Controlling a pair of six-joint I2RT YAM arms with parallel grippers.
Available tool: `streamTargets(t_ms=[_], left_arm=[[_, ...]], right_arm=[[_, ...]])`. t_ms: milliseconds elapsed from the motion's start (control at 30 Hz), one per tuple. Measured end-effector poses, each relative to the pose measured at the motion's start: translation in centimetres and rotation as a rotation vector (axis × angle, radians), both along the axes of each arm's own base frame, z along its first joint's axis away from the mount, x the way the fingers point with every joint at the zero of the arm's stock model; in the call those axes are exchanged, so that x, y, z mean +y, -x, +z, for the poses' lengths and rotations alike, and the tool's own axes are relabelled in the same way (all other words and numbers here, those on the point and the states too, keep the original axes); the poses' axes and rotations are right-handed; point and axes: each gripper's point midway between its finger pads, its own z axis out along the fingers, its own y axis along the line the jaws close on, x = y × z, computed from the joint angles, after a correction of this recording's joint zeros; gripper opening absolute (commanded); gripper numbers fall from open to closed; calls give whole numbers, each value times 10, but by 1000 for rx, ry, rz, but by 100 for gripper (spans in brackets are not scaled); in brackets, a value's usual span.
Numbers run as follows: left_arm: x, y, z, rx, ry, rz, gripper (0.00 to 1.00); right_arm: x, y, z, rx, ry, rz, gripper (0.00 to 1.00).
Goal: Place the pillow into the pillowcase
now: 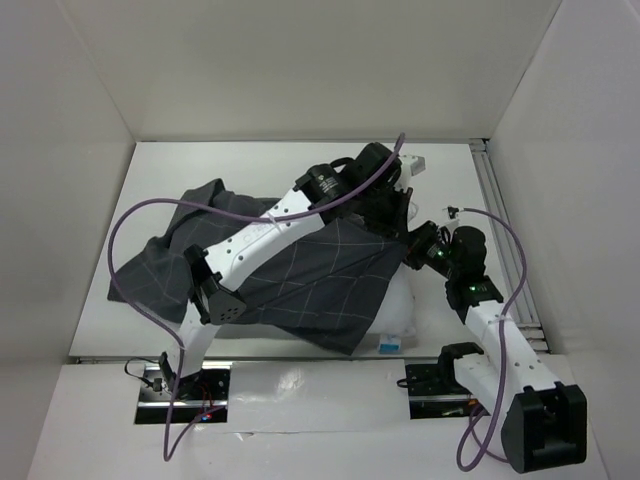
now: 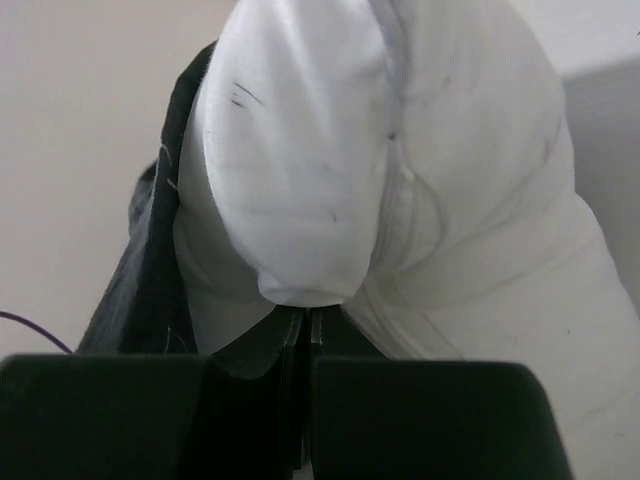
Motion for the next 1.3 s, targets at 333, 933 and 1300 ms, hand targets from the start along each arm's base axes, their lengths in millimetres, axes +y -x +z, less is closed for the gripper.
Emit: streamTargets(t_ms=[333,933,1300], left_arm=[[9,-32,9,70,92,35,0],[143,-68,15,-236,-174,411,90],[307,17,-30,-151,-269,788,90]], right_arm=[[-13,-10,5,3,-44,-77,0],[-108,-23,-9,152,421,-239,97],[-136,14,-12,233,635,-273,100]])
